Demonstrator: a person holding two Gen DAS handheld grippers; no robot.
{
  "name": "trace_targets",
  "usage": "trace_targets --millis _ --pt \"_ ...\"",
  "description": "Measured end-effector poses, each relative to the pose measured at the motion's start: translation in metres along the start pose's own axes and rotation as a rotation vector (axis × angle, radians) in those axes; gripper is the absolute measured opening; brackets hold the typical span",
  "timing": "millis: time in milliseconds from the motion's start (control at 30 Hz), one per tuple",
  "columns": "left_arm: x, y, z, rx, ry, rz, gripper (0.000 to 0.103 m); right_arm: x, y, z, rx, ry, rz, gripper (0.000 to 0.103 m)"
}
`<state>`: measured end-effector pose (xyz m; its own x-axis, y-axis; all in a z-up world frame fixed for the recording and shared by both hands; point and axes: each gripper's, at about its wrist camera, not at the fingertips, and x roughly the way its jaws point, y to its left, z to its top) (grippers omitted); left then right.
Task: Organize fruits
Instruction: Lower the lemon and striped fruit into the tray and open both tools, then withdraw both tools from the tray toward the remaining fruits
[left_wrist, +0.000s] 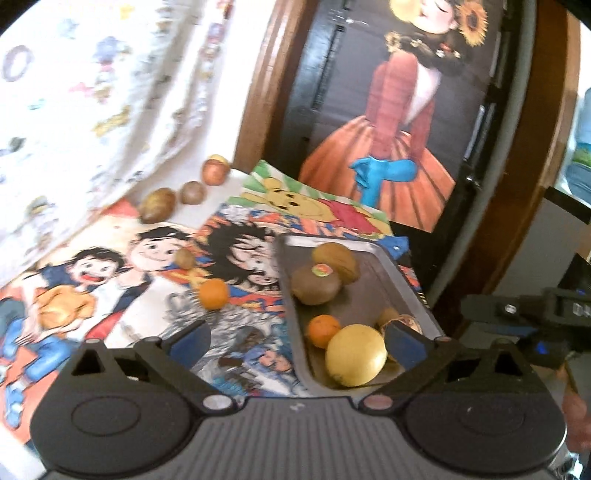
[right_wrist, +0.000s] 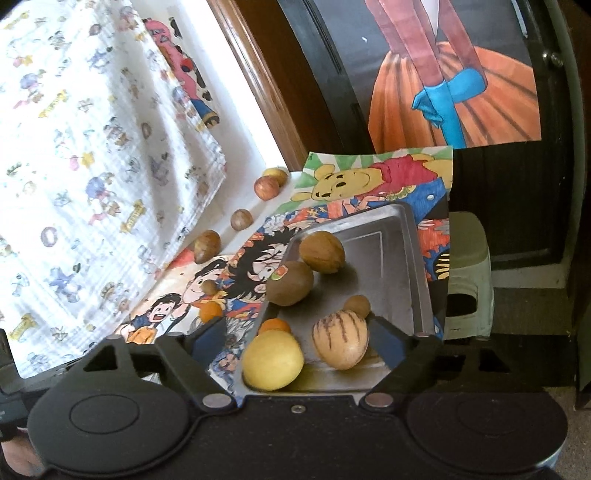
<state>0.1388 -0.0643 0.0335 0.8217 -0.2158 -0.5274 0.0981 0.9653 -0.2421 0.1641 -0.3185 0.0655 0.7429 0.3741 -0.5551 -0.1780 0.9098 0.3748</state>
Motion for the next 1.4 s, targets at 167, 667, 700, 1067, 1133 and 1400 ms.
trace_targets --millis 167,667,700,1067,1133,1400 --pt "-0.020 0.011 -0.007 -0.035 -0.015 0.062 0.102 -0.017 0.016 -0.020 -0.019 -0.005 -0.017 0.101" --pt "-0.051 0.041 -0.046 -0.095 0.072 0.209 0.102 -0.014 0.055 -0.069 -0.060 0.154 -0.085 0.102" --pt "-0.053 0.043 -0.047 -0.105 0.075 0.210 0.102 -0.013 0.060 -0.071 -0.073 0.163 -0.084 0.102" --pt "-0.072 0.067 -0.057 -0.165 0.076 0.257 0.102 -0.012 0.096 -0.074 -0.188 0.176 -0.057 0.102" --pt "-0.075 0.070 -0.057 -0.171 0.071 0.262 0.102 -0.012 0.100 -0.074 -0.197 0.174 -0.053 0.102" --pt "-0.081 0.078 -0.048 -0.172 0.047 0.293 0.102 -0.008 0.120 -0.061 -0.236 0.155 -0.013 0.102"
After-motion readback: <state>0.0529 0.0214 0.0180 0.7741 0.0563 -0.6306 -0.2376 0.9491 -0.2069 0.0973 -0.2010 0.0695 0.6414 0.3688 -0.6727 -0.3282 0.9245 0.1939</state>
